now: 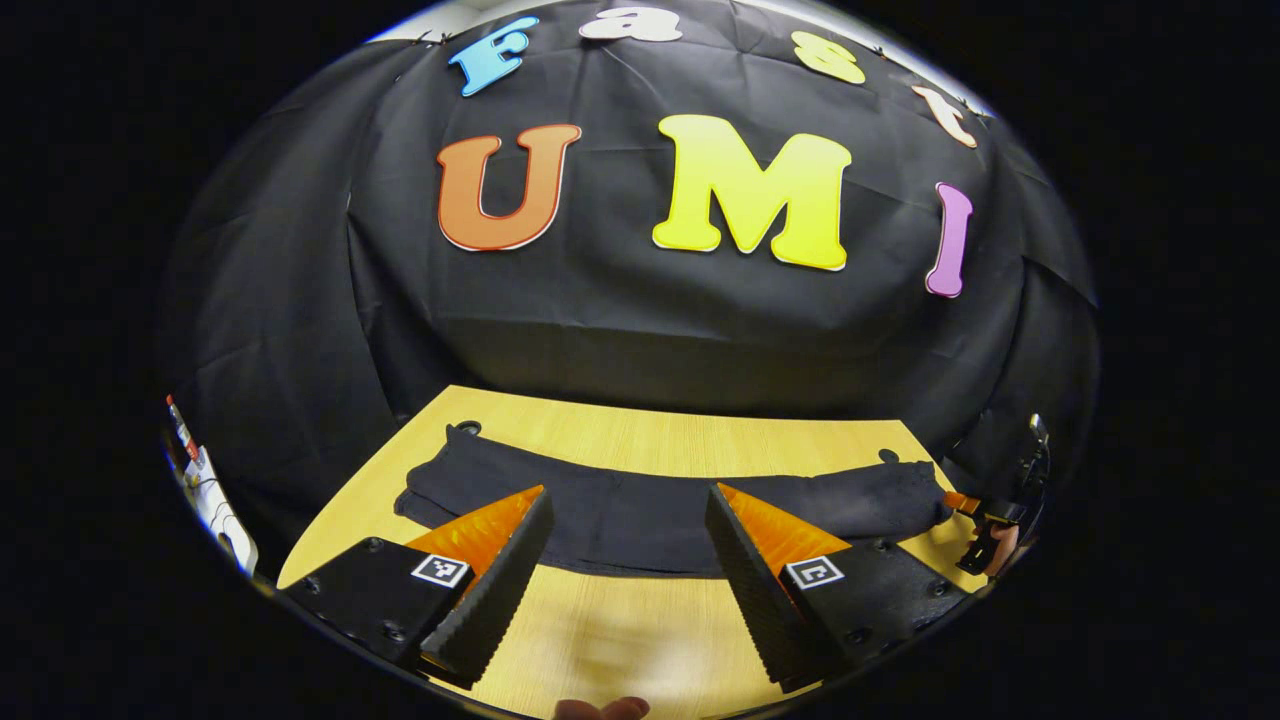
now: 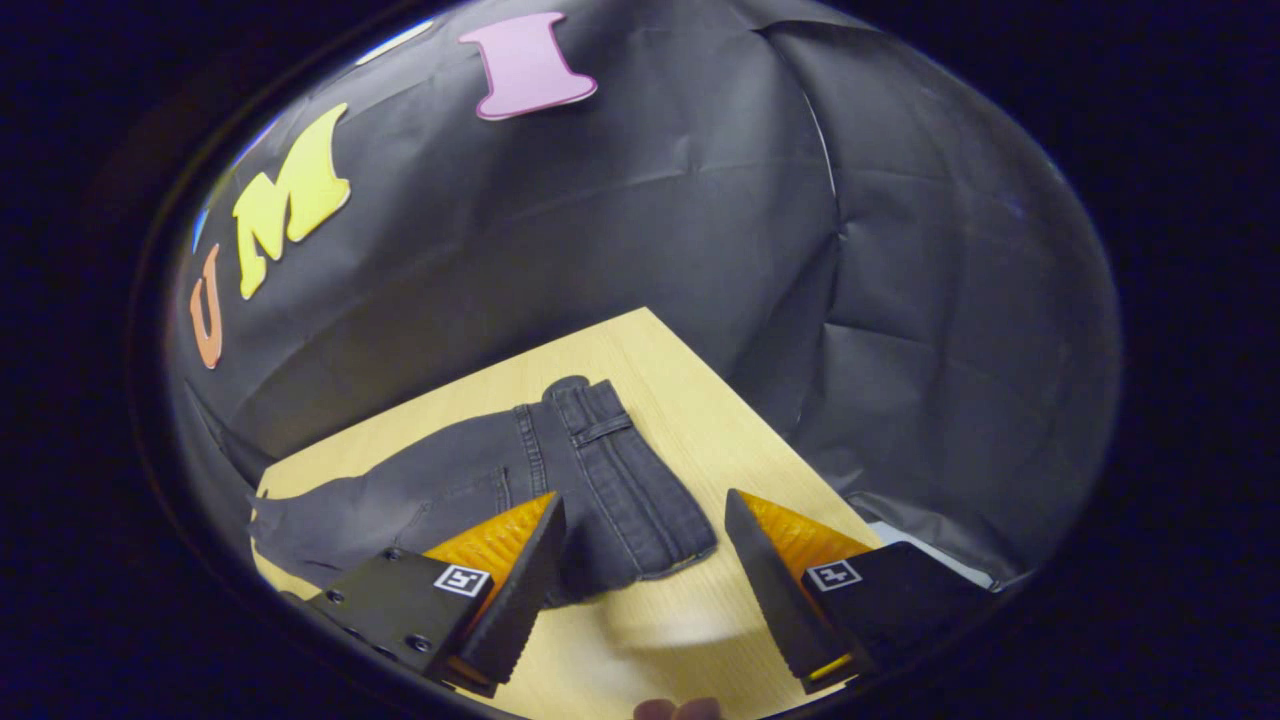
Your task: Grasp the waist and the cuffs of the jeans and fold them to make the two legs overlap; first hold the waist and fold one-third of the jeans toward the cuffs, then hold the cuffs and fold the remaining one-third in the same direction to finish folding.
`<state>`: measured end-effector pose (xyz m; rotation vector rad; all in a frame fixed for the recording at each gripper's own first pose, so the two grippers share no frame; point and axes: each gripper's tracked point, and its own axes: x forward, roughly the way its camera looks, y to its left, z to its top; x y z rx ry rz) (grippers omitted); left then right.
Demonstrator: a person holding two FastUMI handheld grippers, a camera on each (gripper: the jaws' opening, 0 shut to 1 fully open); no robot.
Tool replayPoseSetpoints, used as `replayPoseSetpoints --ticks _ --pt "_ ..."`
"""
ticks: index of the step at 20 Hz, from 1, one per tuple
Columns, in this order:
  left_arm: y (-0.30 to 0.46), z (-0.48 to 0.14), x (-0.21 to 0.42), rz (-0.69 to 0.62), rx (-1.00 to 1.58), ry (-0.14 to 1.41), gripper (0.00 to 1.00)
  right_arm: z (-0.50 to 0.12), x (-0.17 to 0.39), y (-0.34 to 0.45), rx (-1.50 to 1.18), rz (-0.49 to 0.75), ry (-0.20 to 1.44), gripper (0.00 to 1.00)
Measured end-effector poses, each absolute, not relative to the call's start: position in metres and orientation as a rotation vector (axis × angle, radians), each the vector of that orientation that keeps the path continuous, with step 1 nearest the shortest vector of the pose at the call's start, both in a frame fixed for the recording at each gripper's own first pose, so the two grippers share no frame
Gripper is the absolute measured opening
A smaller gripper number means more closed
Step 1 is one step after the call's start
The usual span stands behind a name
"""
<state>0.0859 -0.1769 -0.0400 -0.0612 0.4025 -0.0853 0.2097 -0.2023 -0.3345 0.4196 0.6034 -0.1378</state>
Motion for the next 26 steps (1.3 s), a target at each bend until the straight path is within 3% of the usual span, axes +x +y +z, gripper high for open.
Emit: replayPoseSetpoints --ticks 5,6,10,12,13,14,15,16,17,18,21,25,26 --pt "-0.189 -0.046 0.095 -0.114 -0.034 0.418 0.99 -0.354 0.212 -0.193 0.445 -0.120 0.634 0.99" --pt "-0.189 -0.046 0.096 -0.116 -0.038 0.419 0.99 -0.353 0.212 -0.194 0.442 -0.120 0.629 0.92" --pt "-0.186 -0.044 0.096 -0.129 -0.048 0.410 0.99 -0.359 0.214 -0.183 0.464 -0.094 0.643 0.96" --pt "-0.180 -0.045 0.095 -0.123 -0.069 0.415 0.99 -0.354 0.217 -0.183 0.474 -0.117 0.654 0.70" --pt "-0.177 -0.048 0.094 -0.120 -0.082 0.422 0.99 -0.356 0.213 -0.179 0.478 -0.124 0.649 0.63" --pt "-0.174 -0.049 0.092 -0.117 -0.089 0.423 0.99 -0.355 0.213 -0.180 0.461 -0.131 0.655 0.64" --pt "-0.170 -0.050 0.091 -0.111 -0.091 0.423 0.99 -0.356 0.211 -0.181 0.444 -0.128 0.655 0.46" --pt "-0.164 -0.051 0.090 -0.107 -0.094 0.422 0.99 -0.356 0.211 -0.182 0.416 -0.141 0.657 0.49" --pt "-0.160 -0.052 0.087 -0.103 -0.095 0.425 0.99 -0.357 0.212 -0.182 0.403 -0.142 0.661 0.30" --pt "-0.156 -0.052 0.087 -0.096 -0.098 0.426 0.99 -0.355 0.212 -0.181 0.401 -0.147 0.670 0.30" --pt "-0.142 -0.051 0.081 -0.084 -0.112 0.416 0.99 -0.344 0.212 -0.181 0.439 -0.165 0.689 0.08" --pt "-0.128 -0.049 0.076 -0.090 -0.162 0.383 0.99 -0.301 0.205 -0.183 0.361 -0.150 0.655 0.08" --pt "-0.124 -0.051 0.075 -0.082 -0.178 0.377 0.99 -0.283 0.204 -0.180 0.346 -0.145 0.637 0.03"
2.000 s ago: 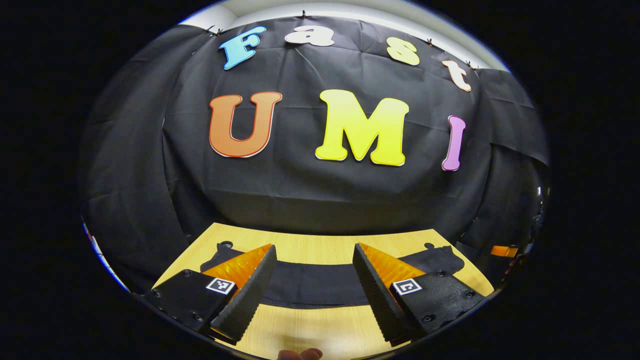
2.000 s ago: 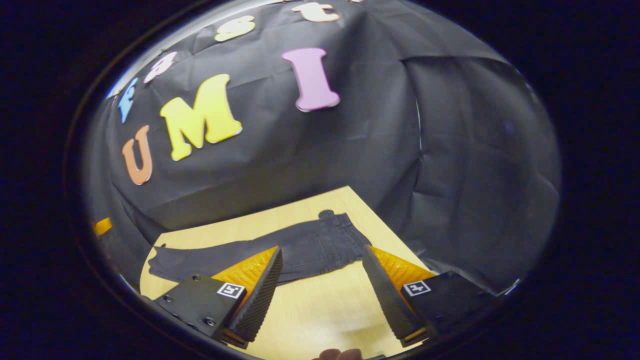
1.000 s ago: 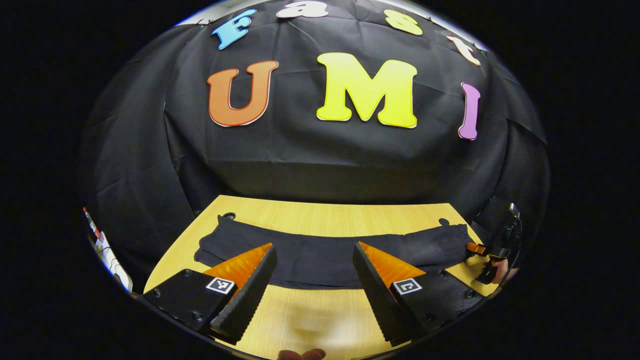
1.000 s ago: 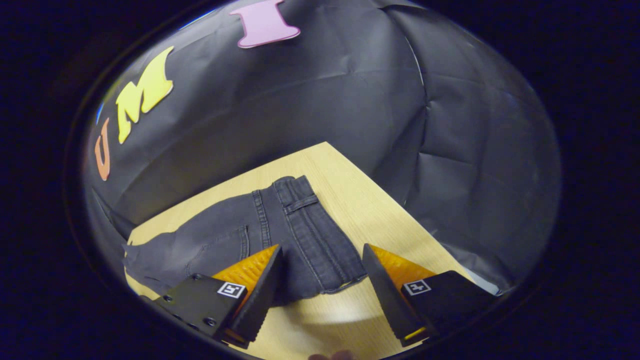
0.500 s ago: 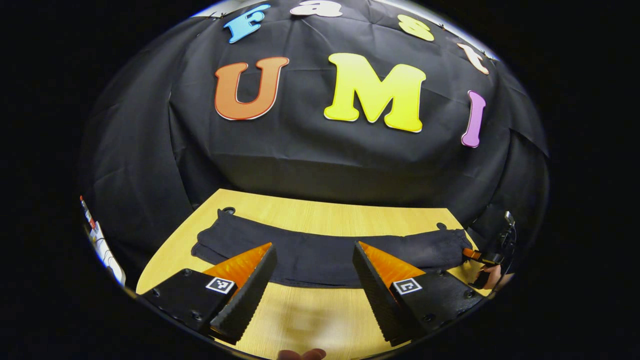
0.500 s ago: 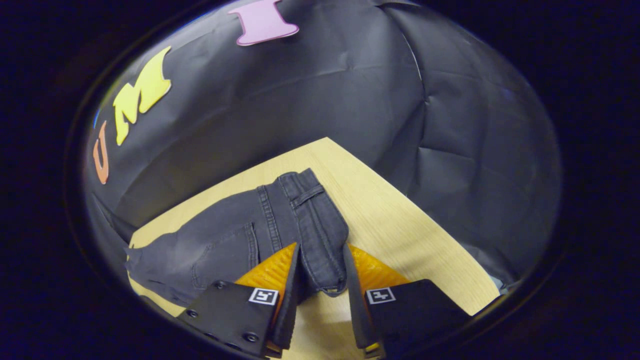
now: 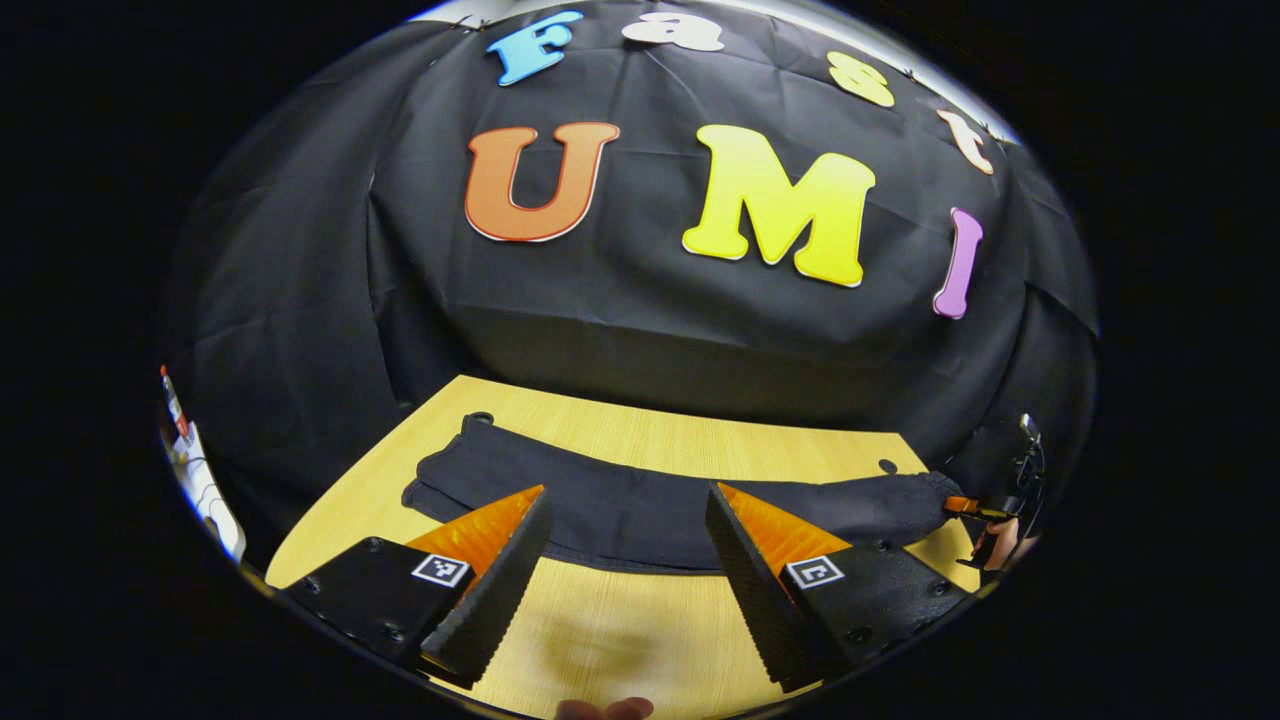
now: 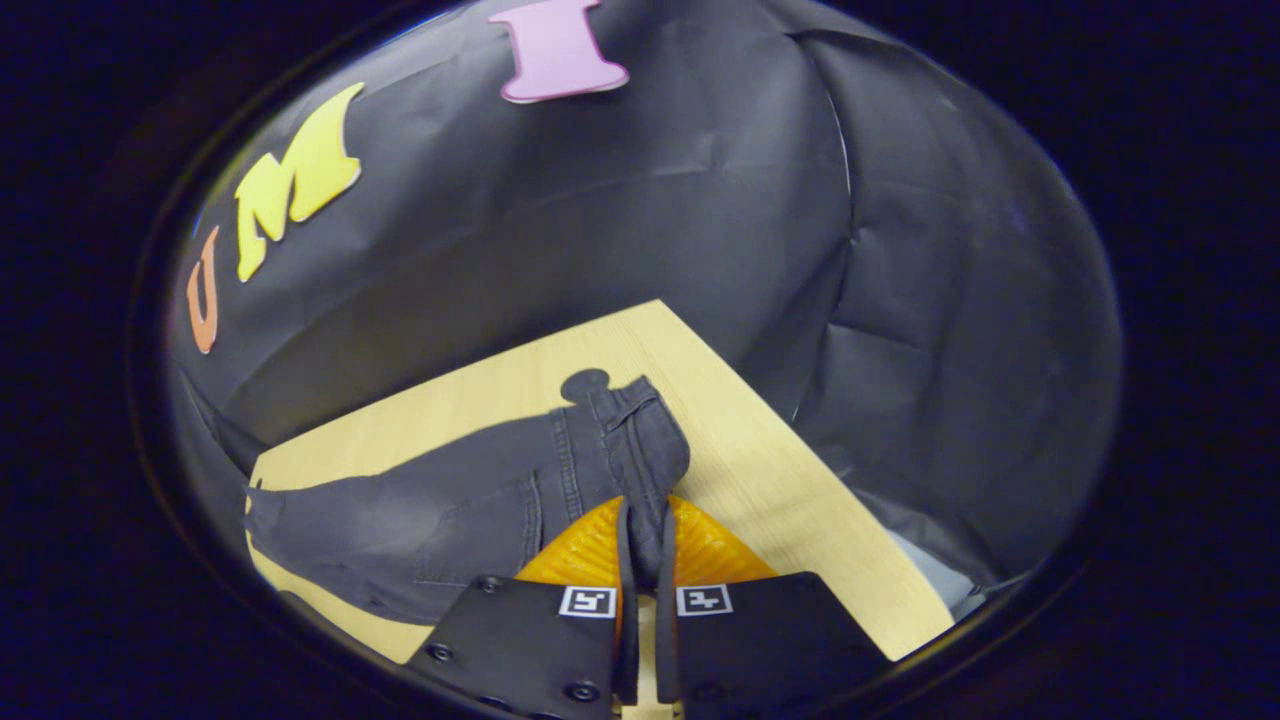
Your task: Grasp the waist and the cuffs of the jeans and fold them to make the two legs overlap; first hold the waist and fold one-third of the jeans toward the cuffs, then hold the cuffs and fold the remaining one-third in the same direction to finish folding.
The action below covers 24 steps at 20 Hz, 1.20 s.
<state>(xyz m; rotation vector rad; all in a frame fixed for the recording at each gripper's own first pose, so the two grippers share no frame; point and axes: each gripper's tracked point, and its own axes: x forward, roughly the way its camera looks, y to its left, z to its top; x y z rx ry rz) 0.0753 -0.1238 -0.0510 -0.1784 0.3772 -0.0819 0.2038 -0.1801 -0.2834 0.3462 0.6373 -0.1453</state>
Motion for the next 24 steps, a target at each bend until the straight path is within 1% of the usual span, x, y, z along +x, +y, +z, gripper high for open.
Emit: replayPoseSetpoints --ticks 1,3,5,9,13,15,18,19,21,22,23,24 --pt "-0.119 -0.053 0.074 -0.073 -0.191 0.374 0.99 -0.267 0.200 -0.178 0.341 -0.140 0.615 0.07" --pt "-0.109 -0.059 0.072 -0.055 -0.209 0.375 0.99 -0.230 0.194 -0.163 0.302 -0.125 0.561 0.07" --pt "-0.097 -0.065 0.072 -0.041 -0.235 0.372 0.99 -0.191 0.194 -0.136 0.222 -0.085 0.504 0.07" --pt "-0.069 -0.065 0.065 -0.014 -0.282 0.337 0.99 -0.118 0.200 -0.058 0.106 0.032 0.402 0.07" --pt "-0.033 -0.063 0.062 0.030 -0.344 0.318 0.98 -0.082 0.197 0.040 0.017 0.133 0.363 0.07" --pt "-0.007 -0.064 0.058 0.070 -0.340 0.300 0.99 -0.077 0.195 0.094 -0.002 0.187 0.355 0.06" --pt "0.030 -0.070 0.048 0.131 -0.342 0.312 0.98 -0.090 0.199 0.166 -0.038 0.249 0.357 0.06" --pt "0.042 -0.071 0.042 0.149 -0.350 0.316 0.98 -0.099 0.200 0.192 -0.051 0.275 0.366 0.02" --pt "0.062 -0.076 0.032 0.188 -0.361 0.324 0.99 -0.123 0.196 0.240 -0.066 0.322 0.405 0.02" --pt "0.070 -0.079 0.028 0.200 -0.368 0.332 0.99 -0.139 0.194 0.262 -0.078 0.337 0.427 0.06" --pt "0.078 -0.082 0.023 0.213 -0.376 0.337 0.99 -0.156 0.191 0.281 -0.088 0.349 0.450 0.02" --pt "0.086 -0.083 0.020 0.227 -0.380 0.338 0.99 -0.173 0.188 0.299 -0.104 0.359 0.479 0.06"
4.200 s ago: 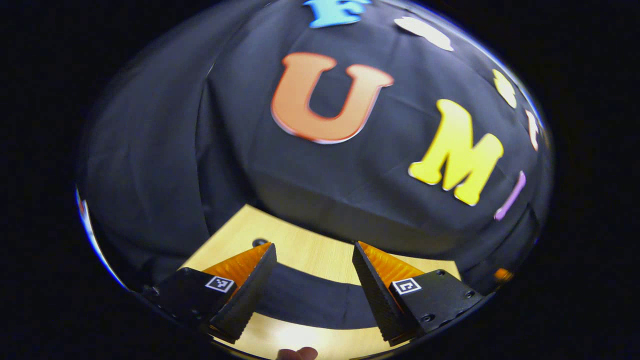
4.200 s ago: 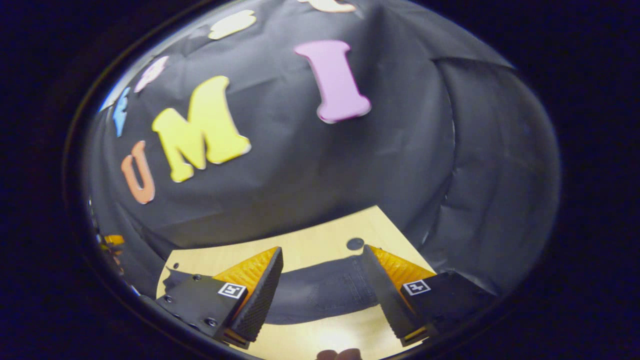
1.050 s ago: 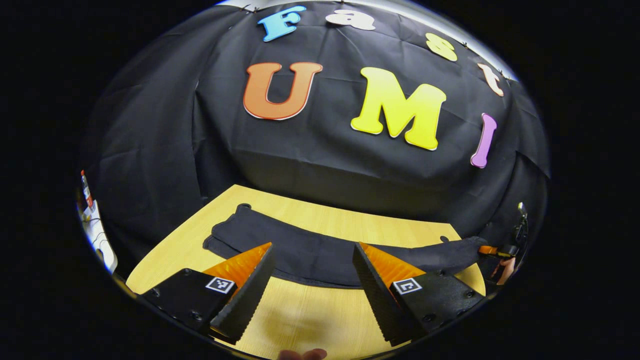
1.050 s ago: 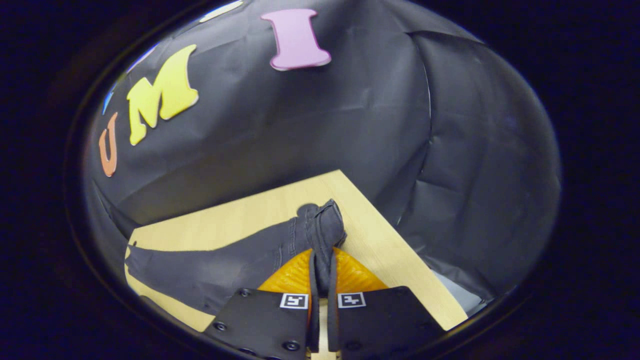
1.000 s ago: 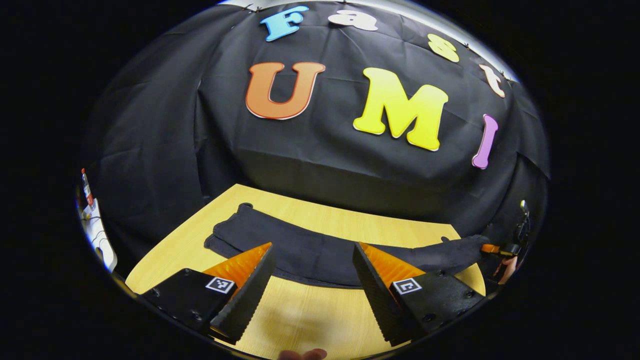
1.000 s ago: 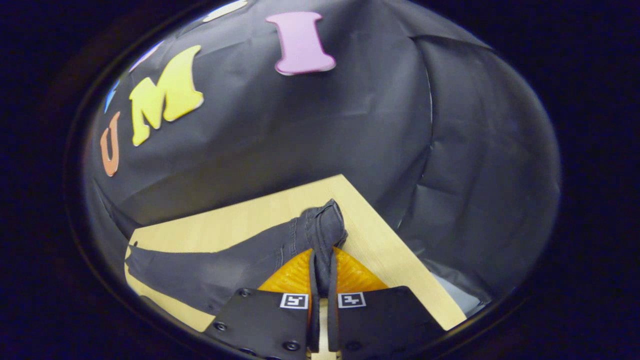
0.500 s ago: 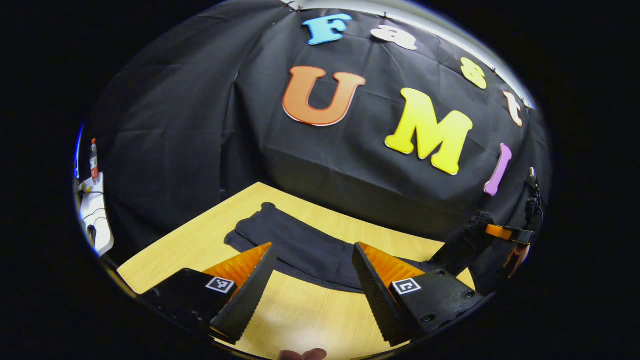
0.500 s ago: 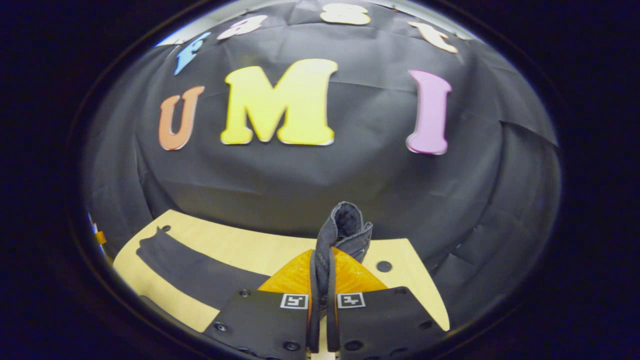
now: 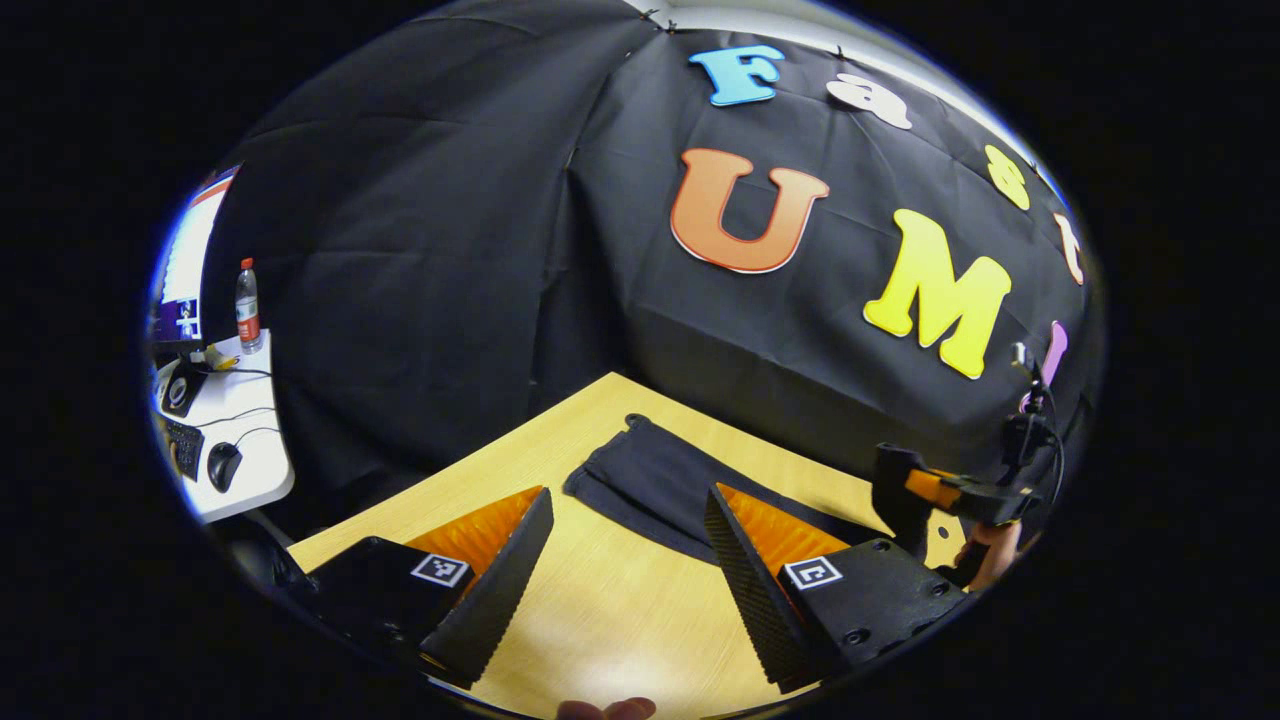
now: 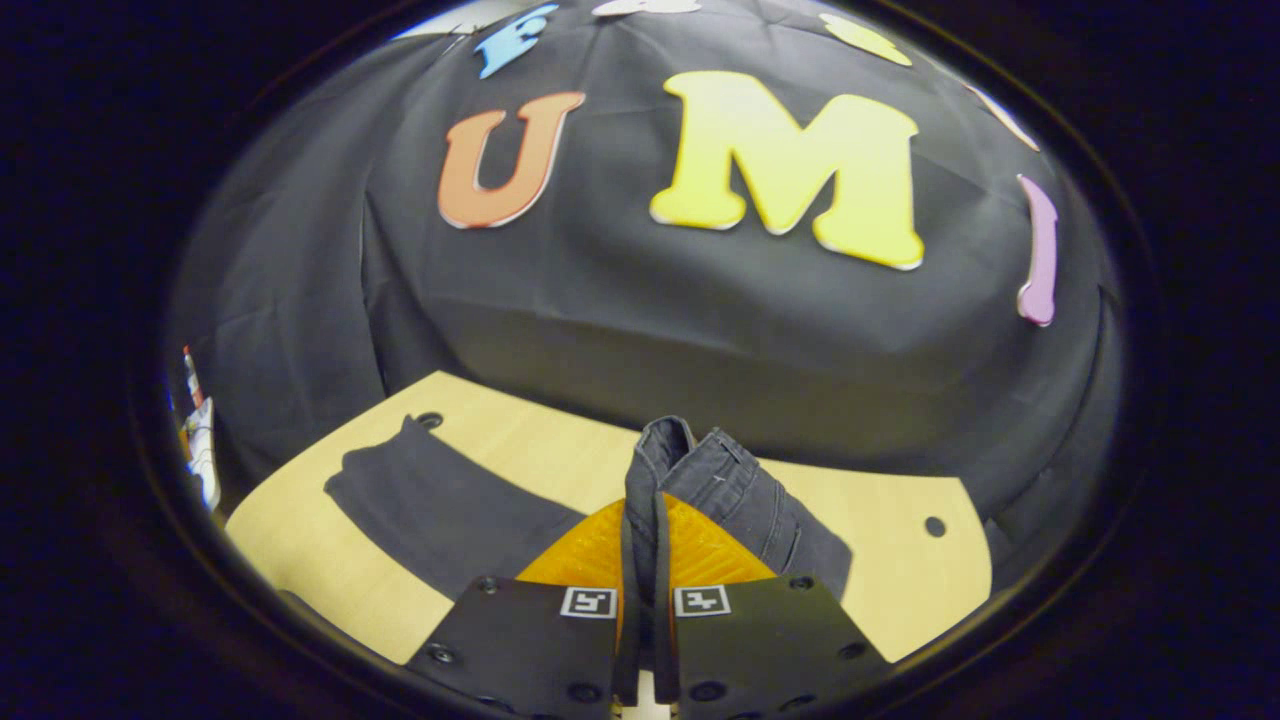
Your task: Grasp the waist and the cuffs of the jeans and fold them to make the two legs overlap; first hold the waist and fold one-third of the jeans toward the cuffs, then hold the cuffs and fold the remaining one-third in the same direction to finish folding.
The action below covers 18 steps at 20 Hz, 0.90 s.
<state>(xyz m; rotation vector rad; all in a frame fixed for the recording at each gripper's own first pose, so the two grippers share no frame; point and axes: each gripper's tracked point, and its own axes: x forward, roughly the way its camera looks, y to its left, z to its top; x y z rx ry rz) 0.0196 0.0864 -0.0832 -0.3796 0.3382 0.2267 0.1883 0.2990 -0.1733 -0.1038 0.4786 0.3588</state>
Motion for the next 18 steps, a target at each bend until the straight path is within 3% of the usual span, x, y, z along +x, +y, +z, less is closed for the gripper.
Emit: replayPoseSetpoints --ticks 3,4,11,12,13,14,15,16,18 --pt "0.108 -0.083 0.010 0.259 -0.374 0.332 0.99 -0.228 0.185 0.330 -0.153 0.367 0.558 0.02" --pt "0.116 -0.085 0.006 0.268 -0.367 0.332 0.98 -0.236 0.185 0.334 -0.163 0.363 0.562 0.06" --pt "0.131 -0.088 -0.002 0.267 -0.350 0.341 0.99 -0.274 0.182 0.350 -0.211 0.365 0.606 0.08" --pt "0.130 -0.087 0.000 0.262 -0.347 0.340 0.99 -0.274 0.179 0.352 -0.200 0.384 0.615 0.11" --pt "0.129 -0.086 0.002 0.259 -0.339 0.333 0.99 -0.275 0.179 0.352 -0.202 0.389 0.616 0.23" --pt "0.131 -0.085 0.003 0.260 -0.331 0.325 0.99 -0.270 0.178 0.354 -0.196 0.407 0.609 0.25" --pt "0.128 -0.086 0.006 0.246 -0.326 0.327 0.99 -0.264 0.176 0.356 -0.190 0.420 0.597 0.36" --pt "0.126 -0.086 0.006 0.237 -0.320 0.329 0.99 -0.257 0.173 0.357 -0.176 0.434 0.583 0.41" --pt "0.120 -0.086 0.012 0.220 -0.295 0.327 0.98 -0.233 0.163 0.353 -0.140 0.451 0.554 0.66"
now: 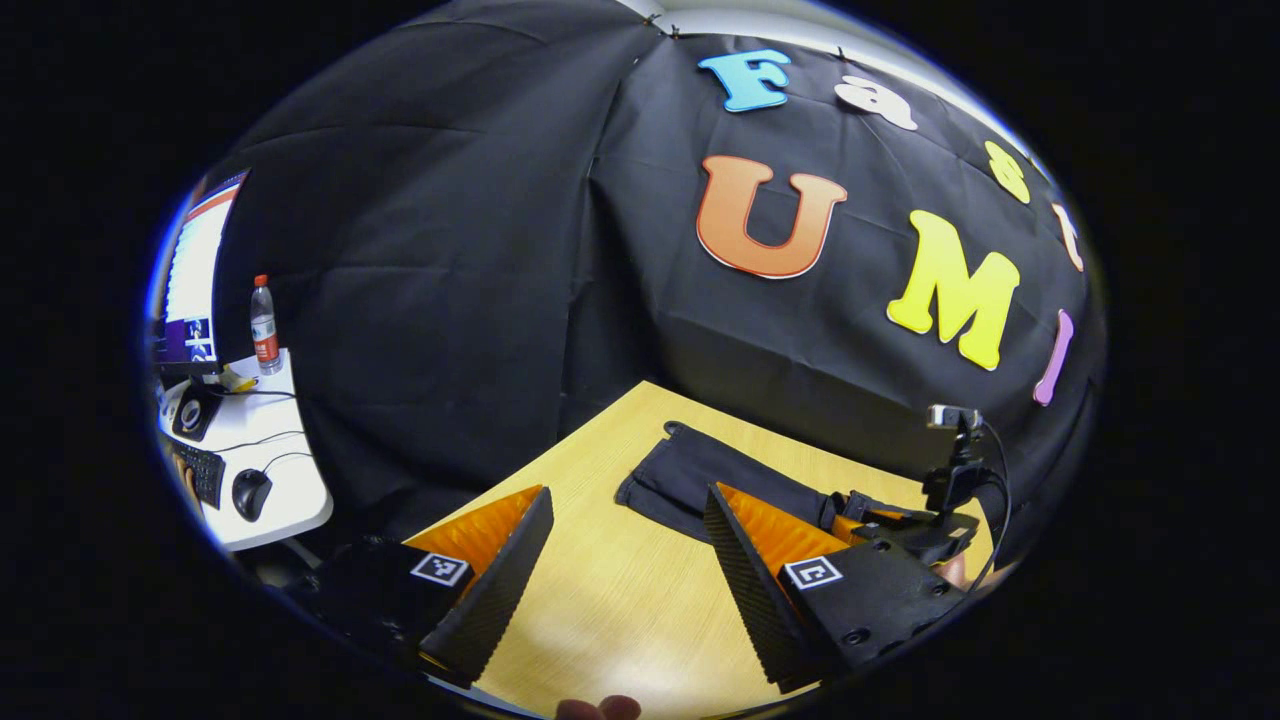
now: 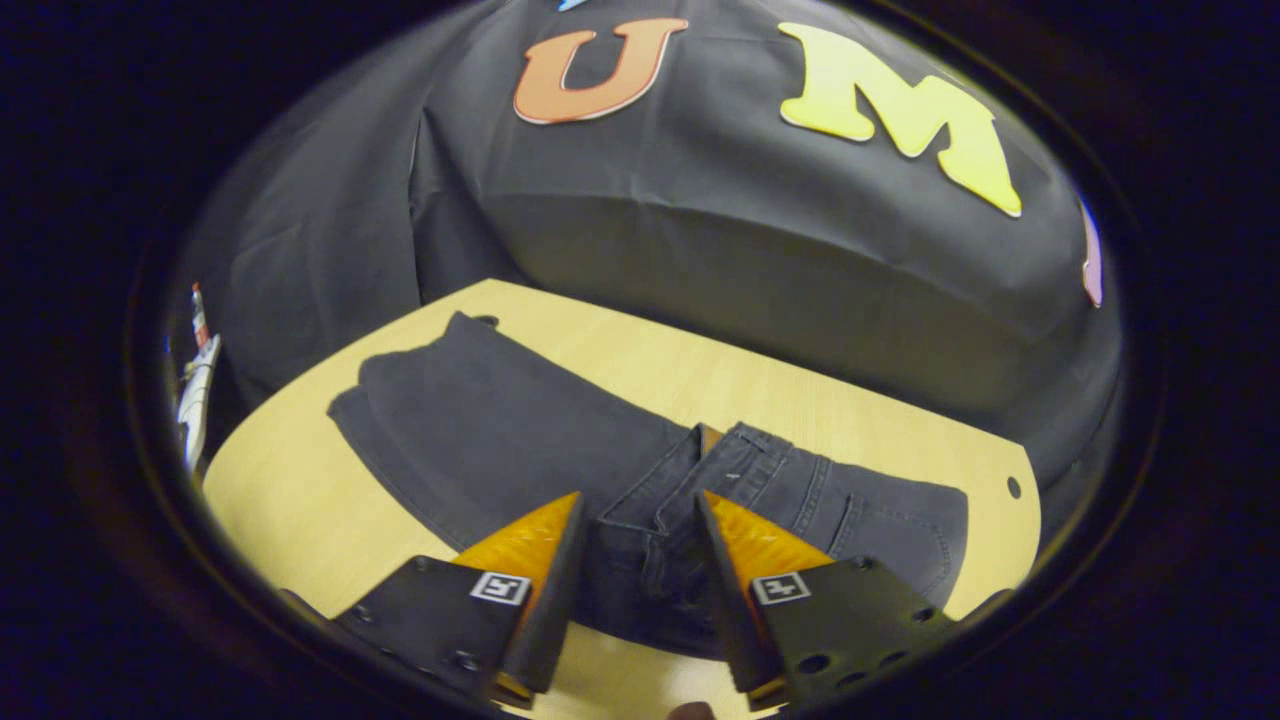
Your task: Grasp the waist and the cuffs of the jeans and fold them to make the two legs overlap; first hold the waist and fold one-third of the jeans toward the cuffs, then hold the cuffs and fold the remaining one-third in the same direction to finish folding.
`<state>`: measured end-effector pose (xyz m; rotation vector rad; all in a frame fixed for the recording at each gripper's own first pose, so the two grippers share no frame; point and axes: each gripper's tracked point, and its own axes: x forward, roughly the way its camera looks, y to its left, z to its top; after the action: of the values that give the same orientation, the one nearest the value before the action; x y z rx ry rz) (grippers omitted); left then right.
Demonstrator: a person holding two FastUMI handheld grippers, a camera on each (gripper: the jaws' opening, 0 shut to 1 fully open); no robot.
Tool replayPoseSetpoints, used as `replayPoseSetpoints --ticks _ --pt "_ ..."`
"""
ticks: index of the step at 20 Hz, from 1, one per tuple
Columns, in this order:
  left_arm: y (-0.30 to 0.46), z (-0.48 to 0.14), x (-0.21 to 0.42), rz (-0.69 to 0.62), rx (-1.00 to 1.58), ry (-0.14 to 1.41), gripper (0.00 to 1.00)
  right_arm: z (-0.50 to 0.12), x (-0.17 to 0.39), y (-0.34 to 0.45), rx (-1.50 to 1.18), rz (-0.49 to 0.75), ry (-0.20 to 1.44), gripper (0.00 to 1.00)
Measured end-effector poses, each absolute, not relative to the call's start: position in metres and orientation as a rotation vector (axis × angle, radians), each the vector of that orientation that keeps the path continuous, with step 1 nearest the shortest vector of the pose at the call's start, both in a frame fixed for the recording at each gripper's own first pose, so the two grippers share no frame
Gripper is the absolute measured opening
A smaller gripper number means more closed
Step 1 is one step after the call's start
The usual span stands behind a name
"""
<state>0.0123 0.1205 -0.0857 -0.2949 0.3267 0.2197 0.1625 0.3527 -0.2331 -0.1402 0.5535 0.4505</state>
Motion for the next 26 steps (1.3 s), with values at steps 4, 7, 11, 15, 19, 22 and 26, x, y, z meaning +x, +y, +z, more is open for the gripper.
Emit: replayPoseSetpoints --ticks 4,7,11,15,19,22,26 --pt "0.096 -0.094 0.024 0.146 -0.403 0.333 0.98 -0.165 0.140 0.320 -0.071 0.476 0.477 0.78" --pt "0.082 -0.113 0.043 0.091 -0.597 0.365 0.98 -0.114 0.115 0.279 -0.043 0.485 0.434 0.96" --pt "0.079 -0.152 0.080 0.061 -0.850 0.421 0.99 -0.070 0.087 0.217 -0.025 0.460 0.414 0.98" --pt "0.080 -0.190 0.120 0.033 -1.075 0.477 0.99 -0.052 0.063 0.160 -0.009 0.396 0.425 0.98" --pt "0.093 -0.233 0.168 0.068 -1.288 0.516 0.98 -0.068 0.053 0.116 -0.001 0.315 0.483 0.99" --pt "0.107 -0.248 0.189 0.078 -1.365 0.525 0.98 -0.082 0.050 0.099 0.035 0.272 0.537 0.96" --pt "0.115 -0.256 0.213 0.077 -1.424 0.522 1.00 -0.082 0.059 0.078 0.113 0.196 0.556 0.98"
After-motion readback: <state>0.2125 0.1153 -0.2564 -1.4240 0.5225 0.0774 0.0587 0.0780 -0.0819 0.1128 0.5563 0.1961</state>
